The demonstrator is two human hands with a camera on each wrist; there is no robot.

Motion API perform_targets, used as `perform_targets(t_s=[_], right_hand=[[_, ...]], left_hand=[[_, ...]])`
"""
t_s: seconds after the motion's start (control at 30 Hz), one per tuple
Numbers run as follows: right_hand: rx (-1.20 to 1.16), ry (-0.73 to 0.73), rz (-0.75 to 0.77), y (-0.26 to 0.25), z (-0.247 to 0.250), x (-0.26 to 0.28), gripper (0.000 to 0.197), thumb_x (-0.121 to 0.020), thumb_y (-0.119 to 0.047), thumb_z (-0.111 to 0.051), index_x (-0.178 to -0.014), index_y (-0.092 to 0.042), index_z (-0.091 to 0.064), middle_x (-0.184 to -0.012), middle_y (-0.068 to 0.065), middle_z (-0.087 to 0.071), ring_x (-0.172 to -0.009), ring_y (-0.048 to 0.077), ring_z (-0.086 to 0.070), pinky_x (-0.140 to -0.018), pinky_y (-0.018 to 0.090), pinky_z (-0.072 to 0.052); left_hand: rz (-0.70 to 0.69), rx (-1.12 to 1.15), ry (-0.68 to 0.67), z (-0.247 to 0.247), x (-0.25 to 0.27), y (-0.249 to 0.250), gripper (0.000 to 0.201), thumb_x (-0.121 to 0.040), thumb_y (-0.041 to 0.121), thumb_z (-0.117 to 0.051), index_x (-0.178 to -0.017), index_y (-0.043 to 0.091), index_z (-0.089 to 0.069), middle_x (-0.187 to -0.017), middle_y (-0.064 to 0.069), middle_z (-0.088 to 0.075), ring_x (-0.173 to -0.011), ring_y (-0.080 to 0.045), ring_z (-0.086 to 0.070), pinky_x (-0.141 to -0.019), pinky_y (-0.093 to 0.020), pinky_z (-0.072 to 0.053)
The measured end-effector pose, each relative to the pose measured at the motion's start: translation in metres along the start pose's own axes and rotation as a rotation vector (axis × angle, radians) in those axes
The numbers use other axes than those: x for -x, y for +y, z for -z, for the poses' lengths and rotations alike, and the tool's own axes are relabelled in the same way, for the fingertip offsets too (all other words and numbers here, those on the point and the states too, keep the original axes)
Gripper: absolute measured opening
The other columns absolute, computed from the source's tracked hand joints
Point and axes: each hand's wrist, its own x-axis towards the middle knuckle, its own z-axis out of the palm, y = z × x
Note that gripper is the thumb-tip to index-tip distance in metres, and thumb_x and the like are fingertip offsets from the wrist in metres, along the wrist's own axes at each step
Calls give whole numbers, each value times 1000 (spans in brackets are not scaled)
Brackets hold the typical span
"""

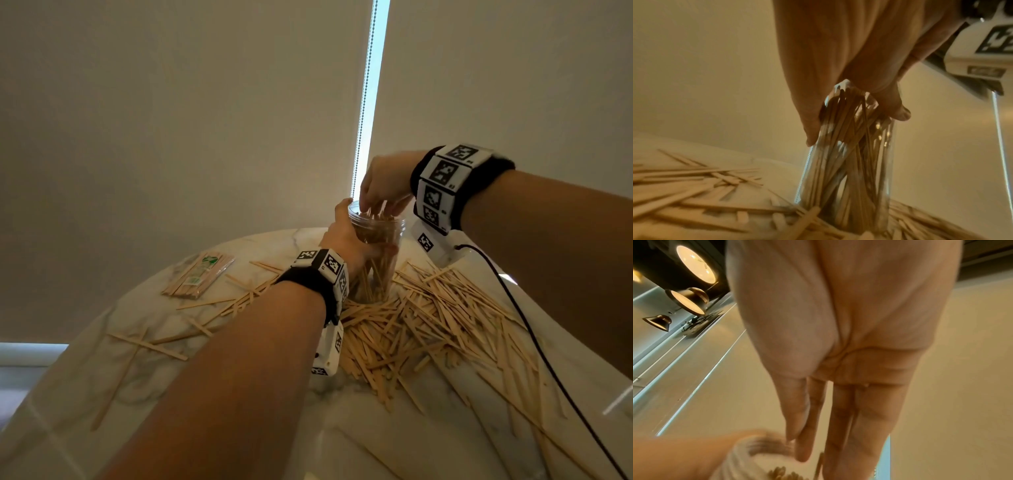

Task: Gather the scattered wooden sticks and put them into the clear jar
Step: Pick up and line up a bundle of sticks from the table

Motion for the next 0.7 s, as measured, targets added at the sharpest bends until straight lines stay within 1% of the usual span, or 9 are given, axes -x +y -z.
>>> perform_targets(t_s=[0.07,0.13,0.17,0.27,0.33,0.4,0.5,0.6,0.7], right_hand=[[63,107,16,2,3,13,24,-96,-22,-65,-109,-4,-73,-99,7,-76,-94,24,-74,-90,40,-59],[181,231,32,4,4,34,27,-97,-26,-61,-106,-4,-74,-97,6,-76,-92,23,-74,-88,40,-59],[206,281,39,6,4,46,27,-96,-26,-59,-103,-5,-75,-95,7,-76,-90,23,-73,-87,41,-60],[154,310,61,13,-3,91,29,-97,-25,-56,-100,-4,-75,-96,9,-74,-91,26,-71,-84,41,-59],[78,288,81,17,-19,125,29,-99,-27,-55,-96,-5,-75,-93,8,-72,-84,21,-67,-76,34,-57],[-55,187,68,19,-45,158,26,-96,-30,-61,-90,-9,-75,-88,6,-73,-76,17,-65,-69,30,-54],[-62,-53,38,18,-92,197,31,-93,-41,-65,-92,-12,-75,-87,4,-75,-83,18,-71,-80,33,-59],[-45,-250,41,13,-131,234,45,-89,-53,-65,-94,-9,-76,-87,5,-77,-79,20,-72,-80,35,-60],[108,-274,88,8,-150,262,53,-87,-57,-65,-76,-6,-71,-69,2,-69,-63,22,-63,-66,30,-54]], left_hand=[[55,-40,-10,2,7,5,127,-64,38,-91,-156,22,-4,-139,-8,-56,-125,-30,-57,-104,-47,-47],[130,-162,-67,6,25,13,136,-72,41,-85,-155,17,19,-150,-16,-45,-132,-33,-50,-108,-42,-42],[145,-216,-75,9,36,15,134,-75,43,-82,-155,16,21,-152,-17,-42,-133,-32,-49,-104,-38,-42],[153,-276,-51,20,74,13,110,-74,50,-81,-157,16,-18,-147,-12,-49,-129,-28,-52,-101,-35,-44],[147,-334,-51,29,104,9,76,-74,51,-81,-135,15,-54,-127,-6,-64,-113,-22,-61,-98,-38,-49],[143,-392,-81,39,137,9,41,-79,48,-78,-104,16,-72,-96,-1,-74,-87,-14,-66,-82,-32,-54],[232,-319,-195,53,188,10,35,-85,44,-74,-85,9,-73,-65,1,-69,-59,-10,-63,-65,-27,-56],[321,-465,-331,66,233,16,36,-85,46,-73,-87,11,-72,-67,1,-67,-60,-10,-60,-58,-23,-53],[404,-628,-407,72,270,19,37,-79,46,-79,-90,11,-72,-75,1,-70,-61,-11,-62,-56,-23,-52]])
